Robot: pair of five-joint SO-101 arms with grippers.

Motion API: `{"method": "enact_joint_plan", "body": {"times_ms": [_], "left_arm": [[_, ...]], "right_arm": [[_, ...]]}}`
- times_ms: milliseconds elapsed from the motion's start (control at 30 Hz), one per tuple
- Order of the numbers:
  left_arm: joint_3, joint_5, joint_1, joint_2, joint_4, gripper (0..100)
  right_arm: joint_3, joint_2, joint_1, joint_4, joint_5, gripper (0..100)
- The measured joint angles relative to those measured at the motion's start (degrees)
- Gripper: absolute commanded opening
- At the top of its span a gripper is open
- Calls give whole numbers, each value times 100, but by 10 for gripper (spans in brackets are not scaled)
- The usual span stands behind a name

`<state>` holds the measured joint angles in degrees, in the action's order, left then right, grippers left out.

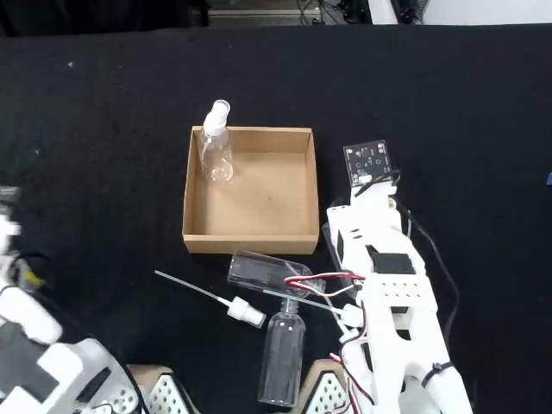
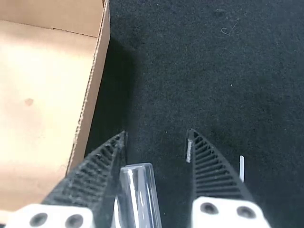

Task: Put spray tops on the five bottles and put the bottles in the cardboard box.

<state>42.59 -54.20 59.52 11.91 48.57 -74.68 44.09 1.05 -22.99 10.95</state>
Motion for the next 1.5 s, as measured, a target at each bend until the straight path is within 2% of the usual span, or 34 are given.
{"method": "enact_joint_plan", "body": {"times_ms": [67, 133, 267, 433, 567, 800, 1067, 1200, 1367, 1500], "left_arm": [[-220, 870, 325, -229, 0, 88], [-571, 1319, 440, -554, 299, 88], [-1635, 1512, 378, -1486, 1424, 91], [-3191, 1547, 352, -2541, 2558, 218], [-3903, 1029, 343, -2778, 2919, 214], [-4026, -237, 343, -2787, 3235, 224], [-4026, -440, 343, -2866, 2963, 252], [-4026, -440, 290, -2866, 2945, 305], [-4026, -457, 211, -2866, 2945, 305], [-4026, -844, 229, -2866, 2945, 305]], "right_arm": [[0, 0, 0, 0, 0, 181], [0, 0, 0, 0, 0, 181], [0, 0, 0, 0, 0, 181], [0, 0, 0, 0, 0, 181], [0, 0, 0, 0, 0, 181], [0, 0, 0, 0, 0, 181], [0, 0, 0, 0, 0, 181], [0, 0, 0, 0, 0, 181], [0, 0, 0, 0, 0, 181], [0, 0, 0, 0, 0, 181]]}}
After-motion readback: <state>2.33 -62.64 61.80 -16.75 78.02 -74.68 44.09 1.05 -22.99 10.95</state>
